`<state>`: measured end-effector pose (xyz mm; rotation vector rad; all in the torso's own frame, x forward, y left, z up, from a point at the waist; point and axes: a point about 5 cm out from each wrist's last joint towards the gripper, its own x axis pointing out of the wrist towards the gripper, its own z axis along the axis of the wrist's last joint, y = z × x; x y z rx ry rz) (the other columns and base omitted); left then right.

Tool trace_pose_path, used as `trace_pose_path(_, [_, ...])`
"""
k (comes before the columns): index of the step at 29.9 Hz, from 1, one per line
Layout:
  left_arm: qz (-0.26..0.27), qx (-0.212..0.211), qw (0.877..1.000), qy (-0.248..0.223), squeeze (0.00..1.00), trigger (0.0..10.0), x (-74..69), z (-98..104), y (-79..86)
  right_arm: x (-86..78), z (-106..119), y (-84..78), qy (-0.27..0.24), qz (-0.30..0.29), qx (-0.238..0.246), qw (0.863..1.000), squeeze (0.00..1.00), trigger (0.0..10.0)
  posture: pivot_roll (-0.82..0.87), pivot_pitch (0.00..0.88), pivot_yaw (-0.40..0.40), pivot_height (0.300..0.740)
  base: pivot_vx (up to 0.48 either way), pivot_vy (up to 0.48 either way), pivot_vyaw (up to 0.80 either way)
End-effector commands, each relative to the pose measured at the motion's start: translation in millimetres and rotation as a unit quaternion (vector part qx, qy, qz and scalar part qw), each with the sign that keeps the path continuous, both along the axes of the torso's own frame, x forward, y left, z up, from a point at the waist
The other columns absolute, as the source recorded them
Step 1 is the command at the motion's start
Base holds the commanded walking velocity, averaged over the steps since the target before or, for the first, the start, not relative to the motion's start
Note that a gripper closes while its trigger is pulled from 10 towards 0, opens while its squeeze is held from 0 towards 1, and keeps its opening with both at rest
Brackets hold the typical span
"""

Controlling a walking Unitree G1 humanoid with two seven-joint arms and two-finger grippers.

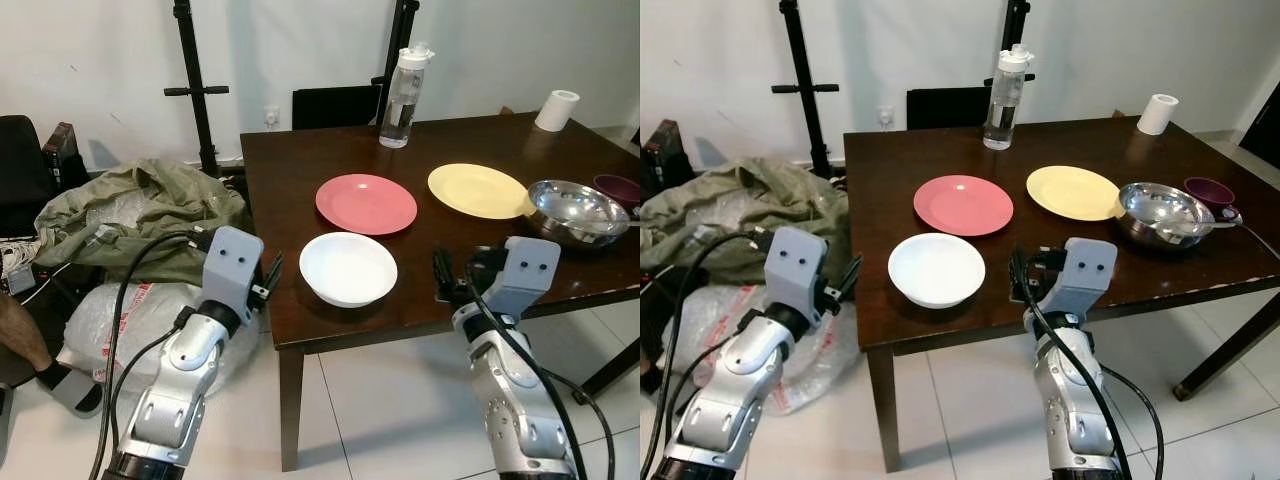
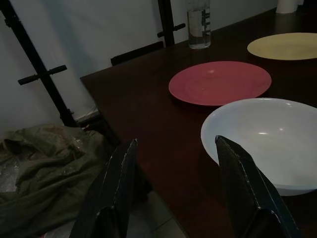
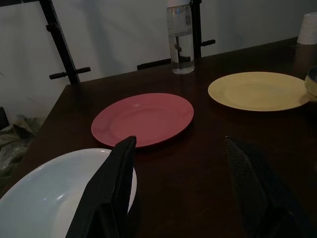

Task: Setting the table

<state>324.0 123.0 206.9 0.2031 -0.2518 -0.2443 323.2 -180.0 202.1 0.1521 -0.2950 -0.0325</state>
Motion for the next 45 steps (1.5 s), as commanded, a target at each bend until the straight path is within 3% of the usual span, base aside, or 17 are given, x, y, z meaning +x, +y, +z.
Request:
trace_pose_path(1, [0.005, -0.002, 1.0, 0.014, 0.0, 10.0, 1.3, -5.5, 0.4, 1.6, -2.7, 0.6, 0.009, -0.001, 0.006, 1.0, 0.0, 10.0, 0.05, 0.095, 0.07, 0.74, 0.0, 0.0, 0.0])
trace_pose_path(8, [0.021, -0.022, 0.999, 0.019, 0.0, 10.0, 6.5, 0.1, 5.7, 3.3, 1.7, -4.7, 0.004, -0.01, 0.023, 1.0, 0.0, 10.0, 0.05, 0.11, 0.075, 0.74, 0.0, 0.0, 0.0])
trace_pose_path(14, [0.033, -0.005, 0.998, 0.061, 0.0, 10.0, 12.2, -14.2, 9.2, -0.6, 0.3, -2.9, 0.008, 0.01, 0.032, 0.999, 0.0, 10.0, 0.04, 0.108, 0.069, 0.74, 0.0, 0.0, 0.0])
trace_pose_path(15, [0.035, -0.01, 0.997, 0.062, 0.0, 10.0, 13.0, -13.0, 9.4, -0.4, -1.1, 0.8, 0.014, 0.03, 0.05, 0.998, 0.0, 10.0, 0.04, 0.115, 0.067, 0.74, 0.0, 0.0, 0.0])
trace_pose_path(16, [0.038, -0.018, 0.997, 0.06, 0.0, 10.0, 14.6, -9.9, 10.7, 3.1, -2.9, 13.8, 0.034, 0.085, 0.101, 0.991, 0.0, 10.0, 0.04, 0.128, 0.066, 0.74, 0.0, 0.0, 0.0])
trace_pose_path(21, [0.038, -0.009, 0.998, 0.044, 0.0, 10.0, 17.4, 0.0, 17.1, 10.6, 5.1, 29.8, 0.041, 0.131, 0.108, 0.985, 0.0, 10.0, 0.04, 0.142, 0.07, 0.74, 0.0, 0.0, 0.0])
trace_pose_path(23, [0.046, 0.006, 0.999, 0.008, 0.0, 10.0, 25.4, 25.9, 35.5, 17.0, 19.8, 41.0, 0.035, 0.152, 0.091, 0.983, 0.0, 10.0, 0.04, 0.151, 0.069, 0.74, 0.0, 0.0, 0.0])
trace_pose_path(25, [0.043, 0.015, 0.999, -0.004, 0.0, 10.0, 26.8, 34.5, 39.9, 18.6, 22.5, 43.5, 0.038, 0.16, 0.094, 0.982, 0.05, 10.0, 0.04, 0.153, 0.069, 0.74, 0.0, 0.0, 0.0])
trace_pose_path(26, [0.037, 0.025, 0.999, -0.012, 0.0, 10.0, 27.6, 40.2, 42.7, 20.1, 23.4, 45.0, 0.042, 0.162, 0.094, 0.981, 0.11, 10.0, 0.04, 0.153, 0.07, 0.74, 0.0, 0.0, 0.0])
trace_pose_path(27, [0.026, 0.048, 0.998, -0.023, 0.0, 10.0, 27.9, 47.8, 46.3, 22.3, 22.6, 46.3, 0.053, 0.163, 0.094, 0.981, 0.46, 10.0, 0.04, 0.149, 0.069, 0.74, 0.0, 0.0, 0.0])
trace_pose_path(29, [0.005, 0.104, 0.994, -0.04, 0.0, 10.0, 25.9, 58.8, 53.3, 26.2, 15.7, 45.1, 0.089, 0.152, 0.086, 0.981, 0.53, 10.0, 0.03, 0.146, 0.069, 0.74, 0.0, 0.0, 0.0])
trace_pose_path(32, [-0.002, 0.124, 0.991, -0.044, 0.0, 10.0, 24.7, 61.9, 55.4, 27.0, 13.0, 44.3, 0.101, 0.148, 0.085, 0.98, 0.53, 10.0, 0.03, 0.146, 0.069, 0.74, 0.0, 0.0, 0.0])
trace_pose_path(33, [-0.021, 0.139, 0.989, -0.048, 0.0, 10.0, 20.8, 66.8, 57.3, 27.8, 10.0, 40.2, 0.117, 0.148, 0.087, 0.978, 1.0, 10.0, 0.03, 0.149, 0.065, 0.74, 0.0, 0.0, 0.0])
trace_pose_path(39, [-0.069, 0.165, 0.983, -0.047, 0.0, 10.0, 13.5, 67.5, 51.7, 30.4, 11.6, 38.3, 0.156, 0.188, 0.125, 0.962, 1.0, 10.0, 0.02, 0.142, 0.063, 0.74, 0.0, 0.0, 0.0])
trace_pose_path(40, [-0.084, 0.171, 0.981, -0.045, 0.0, 10.0, 11.4, 65.6, 48.1, 30.6, 12.2, 37.5, 0.163, 0.194, 0.134, 0.958, 0.95, 10.0, 0.02, 0.142, 0.063, 0.74, 0.0, 0.0, 0.0])
trace_pose_path(41, [-0.112, 0.186, 0.975, -0.04, 0.0, 10.0, 8.3, 60.7, 41.7, 31.1, 12.3, 36.3, 0.176, 0.209, 0.142, 0.951, 0.0, 10.0, 0.01, 0.14, 0.067, 0.74, 0.0, 0.0, 0.0])
trace_pose_path(45, [-0.143, 0.205, 0.968, -0.035, 0.0, 10.0, 5.3, 54.3, 33.0, 31.1, 10.0, 34.4, 0.193, 0.224, 0.156, 0.942, 0.0, 10.0, 0.01, 0.137, 0.069, 0.74, 0.0, 0.0, 0.0])
